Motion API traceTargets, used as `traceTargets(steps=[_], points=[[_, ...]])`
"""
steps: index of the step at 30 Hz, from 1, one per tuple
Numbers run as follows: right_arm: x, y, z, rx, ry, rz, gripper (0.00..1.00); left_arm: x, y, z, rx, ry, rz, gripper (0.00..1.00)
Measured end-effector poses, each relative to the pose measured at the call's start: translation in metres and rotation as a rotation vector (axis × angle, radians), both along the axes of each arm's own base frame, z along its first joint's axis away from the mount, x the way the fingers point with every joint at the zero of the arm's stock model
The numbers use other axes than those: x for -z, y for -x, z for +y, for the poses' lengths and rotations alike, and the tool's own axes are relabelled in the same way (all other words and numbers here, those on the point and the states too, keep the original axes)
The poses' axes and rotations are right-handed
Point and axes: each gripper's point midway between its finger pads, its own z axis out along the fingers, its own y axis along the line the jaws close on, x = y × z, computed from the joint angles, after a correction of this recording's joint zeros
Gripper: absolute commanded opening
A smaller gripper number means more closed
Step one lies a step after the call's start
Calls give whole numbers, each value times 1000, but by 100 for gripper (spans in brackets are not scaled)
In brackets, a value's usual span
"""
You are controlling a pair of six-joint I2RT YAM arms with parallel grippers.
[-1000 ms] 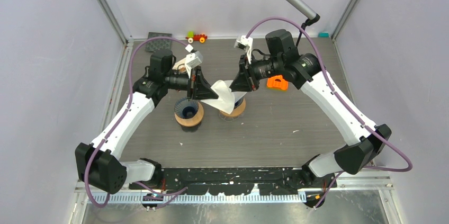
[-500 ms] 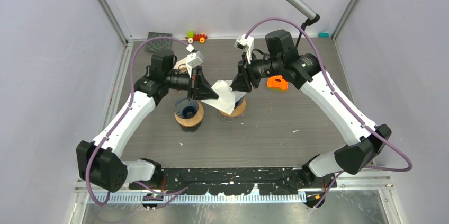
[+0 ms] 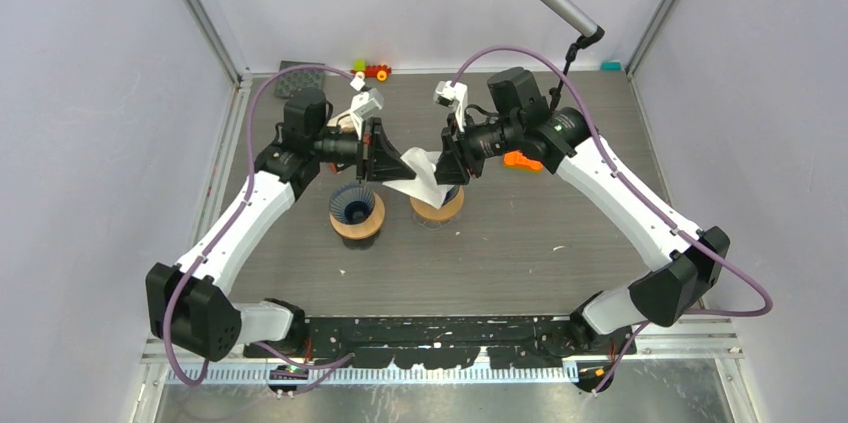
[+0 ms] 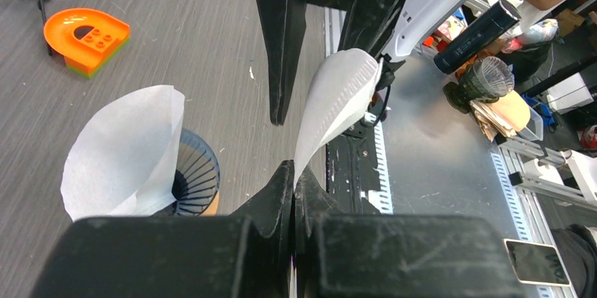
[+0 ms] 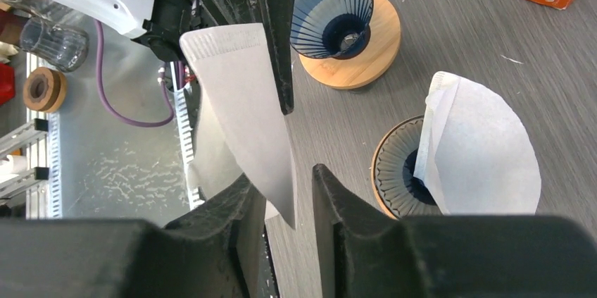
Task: Place the coffee filter in the dripper
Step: Place the coffee filter in the coffee dripper.
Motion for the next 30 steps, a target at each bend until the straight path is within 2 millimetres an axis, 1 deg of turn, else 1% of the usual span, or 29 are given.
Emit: traceTargets(steps=[2, 5, 6, 7, 9, 12, 13, 14, 15, 16, 18, 19, 22, 24, 26, 30], points=[[4, -1, 2, 1, 2, 11, 21, -1, -3, -1, -3, 8, 1, 0], [5, -3, 3, 7, 2, 20, 2, 1, -6, -3, -5, 11, 11, 0], [5, -4, 4, 11, 1, 21, 1, 2, -6, -3, -6, 11, 13, 2], [5, -5, 4, 17, 1, 20, 1, 3, -7, -3, -7, 11, 14, 9], [5, -8, 3, 39, 6, 21, 1, 3, -9, -4, -11, 11, 11, 26], [7, -19, 2, 107, 23, 14, 1, 5, -16, -4, -53, -1, 6, 57], [7, -24, 1, 136, 30, 13, 1, 6, -21, -3, -80, -9, 7, 70], [8, -29, -1, 175, 39, 14, 1, 6, -27, -3, -117, -19, 5, 77], [9, -34, -3, 215, 49, 17, 1, 6, -35, -2, -165, -32, 1, 81], [10, -40, -5, 258, 58, 20, 1, 5, -43, -1, -208, -44, -8, 83], [9, -49, -8, 334, 70, 30, 0, 1, -62, 3, -322, -74, -19, 84], [8, -55, -9, 370, 74, 34, 0, -3, -73, 7, -394, -92, -27, 85], [-1, -76, -8, 483, 69, 44, 0, -16, -96, 17, -548, -124, -52, 85], [-3, -87, -6, 536, 65, 59, 1, -23, -102, 18, -614, -142, -57, 85], [-2, -96, -4, 586, 62, 85, 1, -27, -102, 14, -648, -164, -59, 85], [5, -107, -1, 657, 66, 140, 1, -24, -97, -1, -660, -200, -42, 84]])
